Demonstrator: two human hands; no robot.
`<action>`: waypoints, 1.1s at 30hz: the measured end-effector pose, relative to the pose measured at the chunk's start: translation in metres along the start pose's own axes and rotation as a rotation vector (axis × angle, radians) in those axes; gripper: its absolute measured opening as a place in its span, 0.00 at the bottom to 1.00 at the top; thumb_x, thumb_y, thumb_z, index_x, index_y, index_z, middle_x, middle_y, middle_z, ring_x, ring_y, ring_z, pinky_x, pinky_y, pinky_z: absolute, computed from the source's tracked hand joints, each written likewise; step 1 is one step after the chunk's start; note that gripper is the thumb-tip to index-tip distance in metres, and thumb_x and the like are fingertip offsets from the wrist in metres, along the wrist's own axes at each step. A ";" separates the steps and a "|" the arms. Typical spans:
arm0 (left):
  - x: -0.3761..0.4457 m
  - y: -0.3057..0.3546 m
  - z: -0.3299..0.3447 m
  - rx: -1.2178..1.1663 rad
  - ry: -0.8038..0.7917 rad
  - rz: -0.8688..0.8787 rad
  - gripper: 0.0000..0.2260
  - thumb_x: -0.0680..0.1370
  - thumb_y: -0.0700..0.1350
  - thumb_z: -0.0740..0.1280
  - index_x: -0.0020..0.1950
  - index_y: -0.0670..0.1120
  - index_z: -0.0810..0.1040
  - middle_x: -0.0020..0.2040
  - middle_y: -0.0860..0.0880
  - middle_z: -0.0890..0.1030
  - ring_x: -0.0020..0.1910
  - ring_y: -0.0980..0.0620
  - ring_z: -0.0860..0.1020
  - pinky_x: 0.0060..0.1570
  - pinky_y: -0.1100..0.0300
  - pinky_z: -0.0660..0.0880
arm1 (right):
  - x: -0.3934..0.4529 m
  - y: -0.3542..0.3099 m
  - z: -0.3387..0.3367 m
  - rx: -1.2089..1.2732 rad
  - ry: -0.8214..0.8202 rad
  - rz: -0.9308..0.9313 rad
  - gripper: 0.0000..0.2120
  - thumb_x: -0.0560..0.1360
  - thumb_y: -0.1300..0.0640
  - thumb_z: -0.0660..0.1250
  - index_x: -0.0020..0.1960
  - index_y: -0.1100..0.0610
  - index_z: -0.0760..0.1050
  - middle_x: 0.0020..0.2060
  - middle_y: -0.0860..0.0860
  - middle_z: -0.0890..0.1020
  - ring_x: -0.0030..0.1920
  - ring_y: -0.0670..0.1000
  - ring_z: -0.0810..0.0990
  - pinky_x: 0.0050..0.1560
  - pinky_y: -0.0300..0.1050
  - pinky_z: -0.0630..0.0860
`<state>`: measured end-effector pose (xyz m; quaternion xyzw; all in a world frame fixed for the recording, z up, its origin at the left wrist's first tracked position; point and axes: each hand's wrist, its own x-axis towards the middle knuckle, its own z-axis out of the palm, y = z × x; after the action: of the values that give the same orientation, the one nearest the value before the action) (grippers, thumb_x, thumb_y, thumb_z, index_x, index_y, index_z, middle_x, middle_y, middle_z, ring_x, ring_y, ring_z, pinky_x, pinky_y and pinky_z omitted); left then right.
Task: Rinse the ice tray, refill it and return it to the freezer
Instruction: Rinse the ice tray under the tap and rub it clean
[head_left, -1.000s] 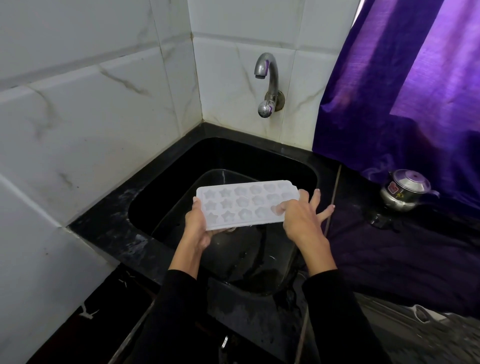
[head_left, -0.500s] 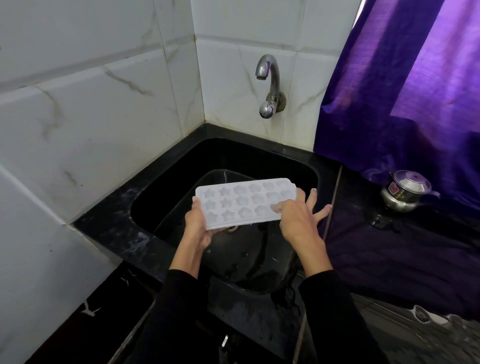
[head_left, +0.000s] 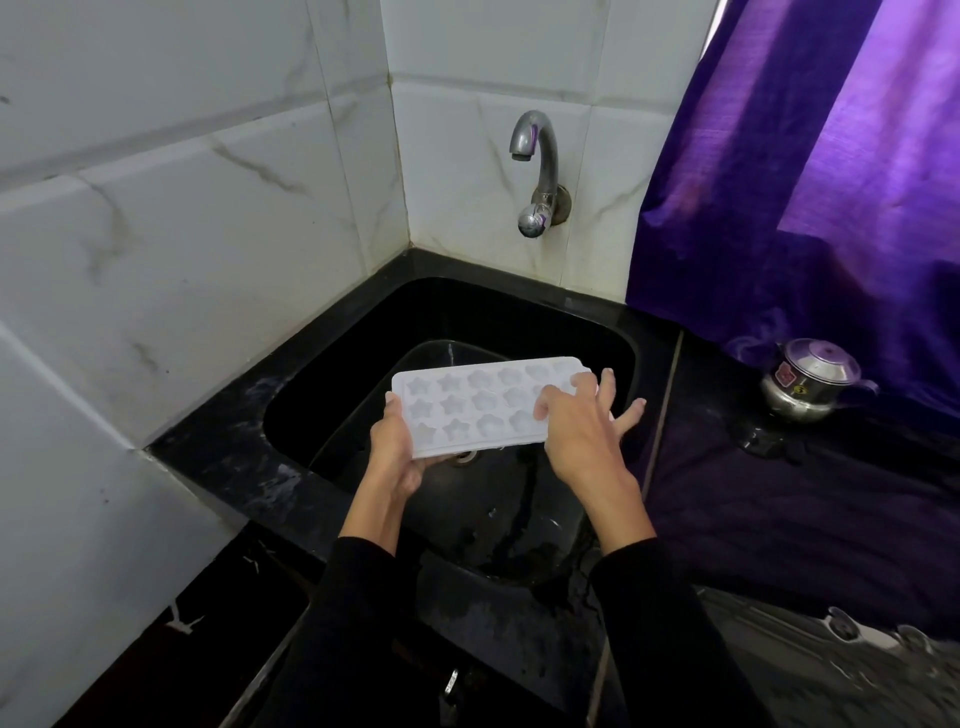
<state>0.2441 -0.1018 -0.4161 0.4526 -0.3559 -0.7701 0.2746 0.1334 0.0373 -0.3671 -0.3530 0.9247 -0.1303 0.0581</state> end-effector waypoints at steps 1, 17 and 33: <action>0.000 0.001 0.001 0.000 0.001 0.001 0.19 0.82 0.57 0.49 0.48 0.48 0.74 0.48 0.43 0.82 0.48 0.41 0.81 0.42 0.43 0.78 | 0.000 -0.002 0.000 -0.005 -0.015 -0.005 0.22 0.70 0.76 0.60 0.56 0.53 0.75 0.71 0.58 0.58 0.76 0.63 0.39 0.69 0.72 0.37; 0.001 -0.002 0.003 0.018 0.007 -0.014 0.19 0.82 0.57 0.49 0.53 0.46 0.73 0.48 0.43 0.82 0.46 0.43 0.81 0.36 0.46 0.78 | -0.004 -0.014 -0.001 -0.031 -0.117 -0.003 0.22 0.71 0.73 0.62 0.57 0.51 0.79 0.76 0.58 0.50 0.75 0.64 0.34 0.69 0.72 0.34; -0.002 -0.001 0.006 -0.005 0.026 -0.023 0.20 0.82 0.57 0.50 0.58 0.44 0.73 0.48 0.43 0.81 0.45 0.42 0.81 0.34 0.47 0.78 | -0.004 -0.014 0.002 -0.057 -0.108 -0.026 0.20 0.73 0.72 0.61 0.58 0.54 0.79 0.74 0.58 0.55 0.75 0.64 0.37 0.68 0.73 0.35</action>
<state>0.2396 -0.0982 -0.4143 0.4662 -0.3452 -0.7680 0.2714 0.1452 0.0295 -0.3654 -0.3729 0.9189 -0.0857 0.0961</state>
